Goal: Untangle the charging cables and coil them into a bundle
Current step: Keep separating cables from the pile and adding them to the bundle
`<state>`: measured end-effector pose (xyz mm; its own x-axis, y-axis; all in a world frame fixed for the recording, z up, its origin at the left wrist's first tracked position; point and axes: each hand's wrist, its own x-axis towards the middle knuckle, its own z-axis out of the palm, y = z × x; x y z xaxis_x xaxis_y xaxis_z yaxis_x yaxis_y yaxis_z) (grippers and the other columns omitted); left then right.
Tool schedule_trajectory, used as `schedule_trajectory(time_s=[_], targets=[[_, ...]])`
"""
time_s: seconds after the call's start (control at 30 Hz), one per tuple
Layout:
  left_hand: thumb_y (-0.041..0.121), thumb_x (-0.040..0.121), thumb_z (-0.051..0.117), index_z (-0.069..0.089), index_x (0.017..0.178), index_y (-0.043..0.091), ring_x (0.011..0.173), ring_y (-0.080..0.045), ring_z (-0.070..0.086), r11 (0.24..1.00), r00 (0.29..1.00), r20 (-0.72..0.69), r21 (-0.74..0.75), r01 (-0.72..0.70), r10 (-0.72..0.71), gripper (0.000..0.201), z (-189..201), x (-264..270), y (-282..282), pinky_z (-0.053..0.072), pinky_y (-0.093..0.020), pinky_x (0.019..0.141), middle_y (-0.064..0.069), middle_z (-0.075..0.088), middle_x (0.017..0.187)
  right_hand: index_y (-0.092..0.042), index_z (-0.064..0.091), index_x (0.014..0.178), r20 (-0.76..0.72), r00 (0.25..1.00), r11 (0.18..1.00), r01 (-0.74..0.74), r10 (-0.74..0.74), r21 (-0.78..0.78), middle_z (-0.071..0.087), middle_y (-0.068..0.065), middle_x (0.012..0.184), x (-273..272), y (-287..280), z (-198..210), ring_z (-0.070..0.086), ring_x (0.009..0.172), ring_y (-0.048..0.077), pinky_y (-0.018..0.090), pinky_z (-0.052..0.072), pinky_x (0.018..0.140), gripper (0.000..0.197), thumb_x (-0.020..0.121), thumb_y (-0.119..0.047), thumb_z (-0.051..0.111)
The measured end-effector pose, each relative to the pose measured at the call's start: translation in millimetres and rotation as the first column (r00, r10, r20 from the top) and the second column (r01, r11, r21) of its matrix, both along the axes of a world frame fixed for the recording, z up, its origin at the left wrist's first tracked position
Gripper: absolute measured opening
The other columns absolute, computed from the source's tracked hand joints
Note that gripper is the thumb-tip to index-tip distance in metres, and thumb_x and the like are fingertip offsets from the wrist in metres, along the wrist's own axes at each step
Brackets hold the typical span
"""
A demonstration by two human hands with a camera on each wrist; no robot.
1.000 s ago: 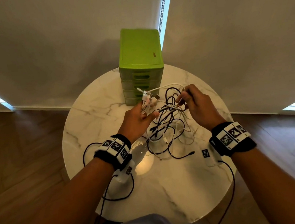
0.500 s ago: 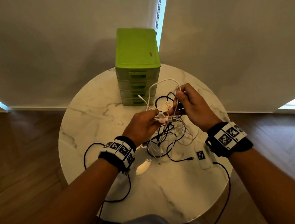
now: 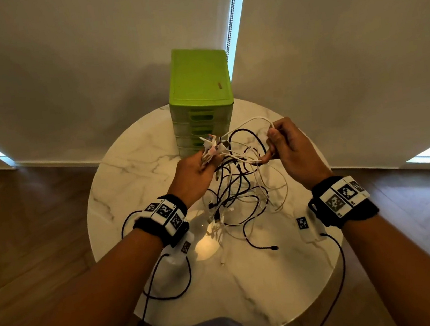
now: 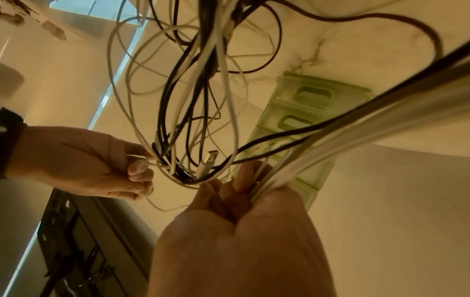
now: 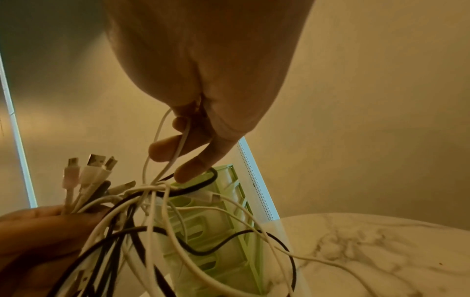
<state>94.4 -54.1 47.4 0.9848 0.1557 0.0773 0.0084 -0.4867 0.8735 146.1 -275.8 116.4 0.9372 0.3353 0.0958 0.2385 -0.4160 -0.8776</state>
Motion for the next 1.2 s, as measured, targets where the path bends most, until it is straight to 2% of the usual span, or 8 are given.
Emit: schedule_trajectory(time_s=[0.17,0.27,0.37,0.47,0.57,0.8,1.0,1.2], targets=[[0.034,0.100,0.061,0.067,0.103,0.017,0.072,-0.001,0.061,0.995,1.000,0.007,-0.100,-0.026,0.027,0.018,3.5,-4.7,-5.3,0.043,-0.013,0.064,0.008,0.066,0.080,-0.013,0.047,0.101,0.086,0.996,0.997,-0.014,0.021,-0.080,0.056,0.011,0.069,-3.9,10.4,6.8,0.069,0.057,0.019,0.052,0.056,0.061,0.016,0.108,-0.025,0.041],[0.028,0.094,0.071,0.067,0.113,0.021,0.077,0.017,0.060,0.983,0.991,0.009,-0.121,0.136,-0.135,0.021,10.3,-11.7,-10.5,0.044,-0.003,0.072,0.015,0.068,0.089,-0.011,0.046,0.101,0.053,0.993,0.993,-0.107,0.110,-0.044,0.055,0.007,0.071,-6.6,17.3,9.9,0.069,0.056,0.022,0.044,0.059,0.057,0.014,0.108,-0.021,0.040],[0.028,0.087,0.078,0.069,0.125,0.016,0.095,0.012,0.065,0.955,0.960,0.028,-0.096,0.282,-0.280,0.042,5.1,-12.9,-16.5,0.051,-0.014,0.086,0.007,0.074,0.107,-0.010,0.045,0.101,0.055,0.992,0.993,-0.117,0.117,-0.013,0.055,0.008,0.075,-7.1,22.0,13.5,0.067,0.057,0.019,0.030,0.057,0.055,0.012,0.108,-0.019,0.040],[0.029,0.083,0.082,0.075,0.116,0.015,0.098,-0.007,0.072,0.948,0.951,0.064,-0.087,0.307,-0.303,0.037,-4.0,-14.1,-16.9,0.057,-0.031,0.088,0.000,0.076,0.107,-0.009,0.045,0.104,-0.011,0.998,0.997,-0.055,0.056,0.056,0.054,0.010,0.077,-4.4,18.5,20.6,0.066,0.060,0.023,0.036,0.061,0.059,0.013,0.108,-0.020,0.040],[0.019,0.088,0.077,0.074,0.117,0.014,0.100,-0.001,0.070,0.948,0.951,0.101,-0.102,0.301,-0.292,0.029,-0.8,-18.0,-19.2,0.055,-0.022,0.087,0.005,0.074,0.111,-0.007,0.046,0.105,0.010,0.999,0.999,-0.041,0.041,0.024,0.054,0.012,0.075,-2.3,12.0,23.6,0.066,0.059,0.022,0.043,0.062,0.060,0.015,0.108,-0.021,0.041],[0.018,0.088,0.077,0.076,0.096,0.025,0.105,-0.017,0.072,0.903,0.996,-0.032,-0.427,0.057,-0.078,0.010,7.0,-13.1,4.8,0.054,-0.040,0.101,-0.003,0.077,0.105,-0.019,0.049,0.101,0.154,0.987,0.972,0.077,-0.043,-0.221,0.062,0.001,0.064,11.5,-24.0,-6.9,0.067,0.060,0.016,0.050,0.056,0.071,0.012,0.108,-0.027,0.042],[0.030,0.089,0.076,0.071,0.114,0.026,0.109,-0.006,0.068,0.951,0.996,-0.089,-0.309,-0.004,-0.025,0.026,-0.5,-11.3,8.8,0.051,-0.041,0.104,0.010,0.074,0.112,-0.013,0.050,0.100,0.078,0.997,0.996,0.018,-0.010,-0.090,0.049,0.000,0.069,2.4,-8.5,-18.8,0.061,0.054,0.012,0.048,0.060,0.065,0.016,0.108,-0.024,0.042],[0.015,0.086,0.079,0.064,0.123,0.022,0.101,-0.003,0.068,0.950,0.977,-0.149,-0.295,0.101,-0.150,0.040,0.5,-14.9,10.1,0.055,-0.032,0.097,0.011,0.072,0.112,-0.017,0.054,0.105,0.063,0.998,0.999,0.027,-0.029,0.040,0.048,0.010,0.074,-0.6,5.4,-1.4,0.044,0.058,0.021,0.039,0.045,0.054,0.016,0.107,-0.031,0.045]])
